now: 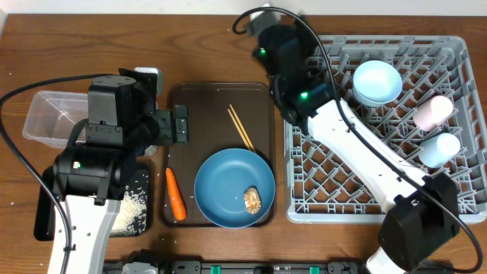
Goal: Sort waste into correct bins and load items into the dishwasher rack
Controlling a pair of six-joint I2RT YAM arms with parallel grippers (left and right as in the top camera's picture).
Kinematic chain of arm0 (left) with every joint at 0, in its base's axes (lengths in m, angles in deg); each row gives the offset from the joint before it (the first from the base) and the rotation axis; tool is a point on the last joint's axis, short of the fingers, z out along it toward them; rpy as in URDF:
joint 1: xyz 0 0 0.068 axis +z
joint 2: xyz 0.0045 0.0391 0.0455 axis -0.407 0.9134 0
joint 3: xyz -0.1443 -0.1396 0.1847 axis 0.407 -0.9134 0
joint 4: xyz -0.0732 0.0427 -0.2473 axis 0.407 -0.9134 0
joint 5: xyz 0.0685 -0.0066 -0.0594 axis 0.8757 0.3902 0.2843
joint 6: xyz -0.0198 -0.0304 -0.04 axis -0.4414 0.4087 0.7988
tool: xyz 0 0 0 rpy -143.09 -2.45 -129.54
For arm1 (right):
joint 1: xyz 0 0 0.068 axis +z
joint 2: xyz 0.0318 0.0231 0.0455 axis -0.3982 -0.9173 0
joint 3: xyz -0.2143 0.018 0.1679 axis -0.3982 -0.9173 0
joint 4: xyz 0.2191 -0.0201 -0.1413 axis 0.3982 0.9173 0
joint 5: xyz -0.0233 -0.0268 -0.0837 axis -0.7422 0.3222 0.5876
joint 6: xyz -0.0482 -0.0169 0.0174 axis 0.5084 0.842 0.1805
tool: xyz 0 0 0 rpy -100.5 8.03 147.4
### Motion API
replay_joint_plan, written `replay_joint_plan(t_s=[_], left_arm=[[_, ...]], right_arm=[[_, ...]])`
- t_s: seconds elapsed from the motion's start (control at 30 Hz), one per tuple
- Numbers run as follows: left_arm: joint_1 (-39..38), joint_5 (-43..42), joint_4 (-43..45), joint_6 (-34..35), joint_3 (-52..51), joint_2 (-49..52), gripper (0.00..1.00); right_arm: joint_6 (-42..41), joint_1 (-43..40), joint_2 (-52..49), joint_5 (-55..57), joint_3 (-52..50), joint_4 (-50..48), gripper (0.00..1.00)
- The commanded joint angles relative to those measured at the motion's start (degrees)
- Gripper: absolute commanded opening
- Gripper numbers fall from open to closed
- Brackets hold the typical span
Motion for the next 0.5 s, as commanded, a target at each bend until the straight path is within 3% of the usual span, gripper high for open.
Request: replay_joint_plan(t_s=[0.0,0.23,0.33,0.47], left_arm=[[0.3,-0.6,-0.2,0.3,1.2,0.1,0.98],[0.3,-0.6,-0.1,0.3,1.2,0.1,0.98],[0.3,-0.6,-0.2,0.3,1.2,0.1,0.98],[0.3,-0.6,-0.2,0.3,1.2,0.1,0.98]], right_arm=[[-21.6,-0.7,0.7,-11.4,4.0,11.4,0.83],[-37.5,-10.5,0.8,-12.9,6.3,33.4,0.83],[-38.5,-19.0,0.8,-22.9,6.3,36.9,0.81],[-40.9,-31.8,0.8,-38.7,6.2,39.4,0.66]])
